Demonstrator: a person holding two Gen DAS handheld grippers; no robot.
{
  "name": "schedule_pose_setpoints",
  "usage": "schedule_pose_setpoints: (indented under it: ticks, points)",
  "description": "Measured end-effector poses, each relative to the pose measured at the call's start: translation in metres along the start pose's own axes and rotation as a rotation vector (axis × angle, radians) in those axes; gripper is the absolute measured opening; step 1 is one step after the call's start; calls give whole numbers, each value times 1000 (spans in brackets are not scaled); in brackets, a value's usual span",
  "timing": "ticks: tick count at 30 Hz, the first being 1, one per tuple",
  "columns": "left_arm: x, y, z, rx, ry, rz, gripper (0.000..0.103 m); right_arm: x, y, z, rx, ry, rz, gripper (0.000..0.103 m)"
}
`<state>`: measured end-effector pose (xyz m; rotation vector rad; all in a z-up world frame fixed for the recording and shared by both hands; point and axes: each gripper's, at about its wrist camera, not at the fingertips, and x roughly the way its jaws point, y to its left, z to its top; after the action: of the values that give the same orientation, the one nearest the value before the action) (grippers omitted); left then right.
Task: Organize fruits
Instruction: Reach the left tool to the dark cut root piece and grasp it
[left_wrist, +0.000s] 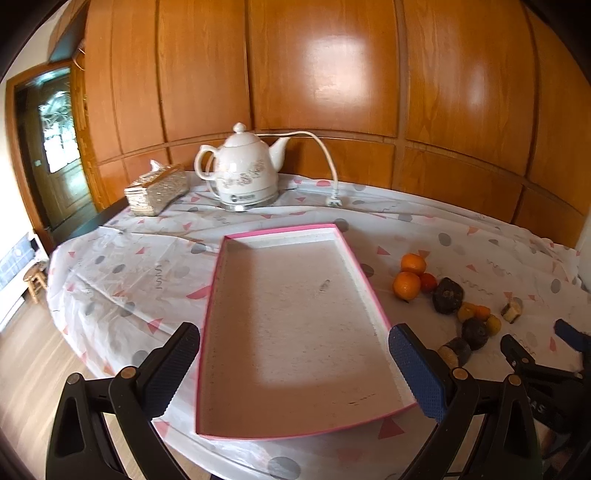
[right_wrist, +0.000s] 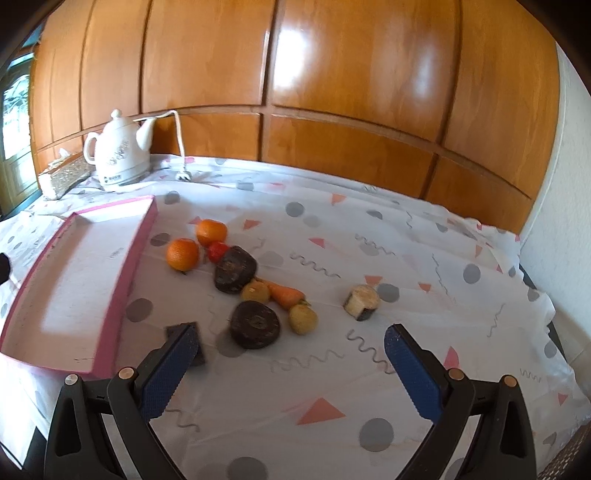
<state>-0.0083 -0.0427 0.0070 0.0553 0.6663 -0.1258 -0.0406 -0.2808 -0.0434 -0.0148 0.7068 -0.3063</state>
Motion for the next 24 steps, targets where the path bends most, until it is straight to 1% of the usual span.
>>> schedule_pose_setpoints:
  ticks: [2, 4, 5, 7, 10, 12, 15, 17, 20, 24]
  points:
    - [1, 2, 0, -13, 8, -75, 103, 5, -8, -3, 12, 16, -17, 103]
    - [3, 5, 1, -42, 22, -171, 103, 11, -18, -6, 32, 37, -38, 103]
    - [5, 6, 2, -53, 31, -194, 103, 13, -24, -8, 43, 44, -49, 103]
    - [9, 5, 5, -58, 57, -191, 103, 18, -36, -11, 66, 65, -76, 103]
    - [17, 6, 8, -87, 99, -232, 103, 26, -56, -16, 103, 98, -116, 103]
    - [22, 3, 9, -76, 122, -237, 103, 31, -68, -20, 126, 121, -147, 103]
    - [25, -5, 11, -35, 140, -282, 103, 36, -82, -25, 151, 148, -170, 102]
    - [26, -15, 13, 24, 151, -322, 102, 39, -88, -30, 161, 161, -184, 102]
    - [29, -34, 17, 115, 169, -367, 99, 42, -96, -34, 177, 172, -195, 102]
    - [36, -60, 20, 243, 210, -431, 85, 41, -103, -38, 188, 170, -201, 102]
